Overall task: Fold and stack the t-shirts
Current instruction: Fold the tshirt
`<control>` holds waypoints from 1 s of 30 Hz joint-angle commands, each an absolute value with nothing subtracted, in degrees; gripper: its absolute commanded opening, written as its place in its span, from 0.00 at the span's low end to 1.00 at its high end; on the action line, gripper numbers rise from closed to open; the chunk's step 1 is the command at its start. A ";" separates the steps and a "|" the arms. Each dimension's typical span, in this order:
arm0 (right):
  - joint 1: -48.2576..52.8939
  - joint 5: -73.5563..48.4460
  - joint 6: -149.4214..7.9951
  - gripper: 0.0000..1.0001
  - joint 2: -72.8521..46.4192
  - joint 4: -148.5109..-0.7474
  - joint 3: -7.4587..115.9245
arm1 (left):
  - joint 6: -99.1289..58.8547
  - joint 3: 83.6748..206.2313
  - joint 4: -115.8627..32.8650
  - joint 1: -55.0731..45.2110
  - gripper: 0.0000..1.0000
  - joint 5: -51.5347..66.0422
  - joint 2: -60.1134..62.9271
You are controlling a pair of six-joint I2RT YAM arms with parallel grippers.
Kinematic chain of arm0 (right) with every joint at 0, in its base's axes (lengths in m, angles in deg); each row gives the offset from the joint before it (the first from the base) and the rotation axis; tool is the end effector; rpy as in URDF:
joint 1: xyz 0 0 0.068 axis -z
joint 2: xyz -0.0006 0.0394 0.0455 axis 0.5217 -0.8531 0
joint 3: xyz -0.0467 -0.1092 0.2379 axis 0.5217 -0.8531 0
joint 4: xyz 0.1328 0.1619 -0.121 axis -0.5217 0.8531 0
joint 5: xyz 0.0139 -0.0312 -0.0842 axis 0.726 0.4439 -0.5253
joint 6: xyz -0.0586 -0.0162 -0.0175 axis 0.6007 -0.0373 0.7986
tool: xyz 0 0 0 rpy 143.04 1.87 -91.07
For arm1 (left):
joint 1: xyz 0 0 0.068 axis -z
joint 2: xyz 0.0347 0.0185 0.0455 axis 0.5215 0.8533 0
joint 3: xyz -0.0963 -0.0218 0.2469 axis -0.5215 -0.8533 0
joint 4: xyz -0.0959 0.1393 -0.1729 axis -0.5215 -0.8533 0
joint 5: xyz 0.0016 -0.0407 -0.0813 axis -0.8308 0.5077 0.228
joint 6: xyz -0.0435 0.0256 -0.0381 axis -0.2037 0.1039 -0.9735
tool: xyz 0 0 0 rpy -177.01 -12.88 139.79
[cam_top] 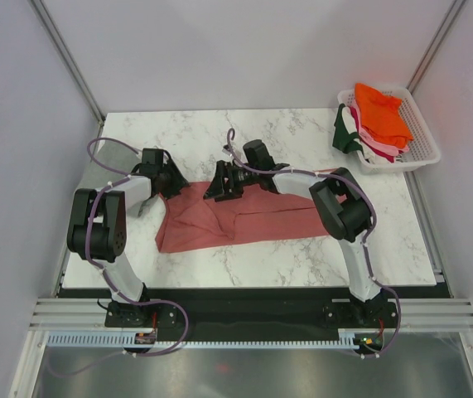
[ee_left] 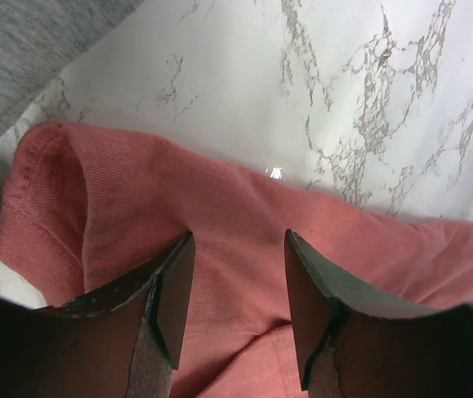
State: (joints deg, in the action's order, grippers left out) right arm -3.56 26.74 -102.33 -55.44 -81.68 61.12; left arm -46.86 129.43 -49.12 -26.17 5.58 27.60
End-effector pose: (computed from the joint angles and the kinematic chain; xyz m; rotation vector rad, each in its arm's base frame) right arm 0.3549 0.2920 0.1669 -0.4688 2.3682 1.5617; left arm 0.3484 -0.0377 0.1551 -0.6619 2.4136 -0.4673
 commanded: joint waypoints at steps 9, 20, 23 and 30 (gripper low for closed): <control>-4.94 27.35 -109.33 0.80 -66.51 -88.13 70.88 | -44.77 130.00 -50.72 -26.42 0.55 4.18 26.81; -8.81 29.90 -112.85 0.79 -66.08 -93.50 65.36 | -44.68 130.35 -51.25 -26.42 0.55 3.83 27.08; -10.30 30.96 -114.79 0.78 -63.98 -97.72 62.11 | -44.59 130.26 -51.34 -26.42 0.55 3.48 26.81; -13.55 31.75 -118.65 0.77 -58.98 -104.82 54.20 | -44.59 130.44 -51.51 -26.42 0.55 3.65 27.16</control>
State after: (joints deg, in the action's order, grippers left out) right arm -11.30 29.12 -115.69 -63.88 -98.60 57.91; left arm -46.86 129.49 -49.47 -26.17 5.52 27.58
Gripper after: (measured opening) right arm 0.769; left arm 0.550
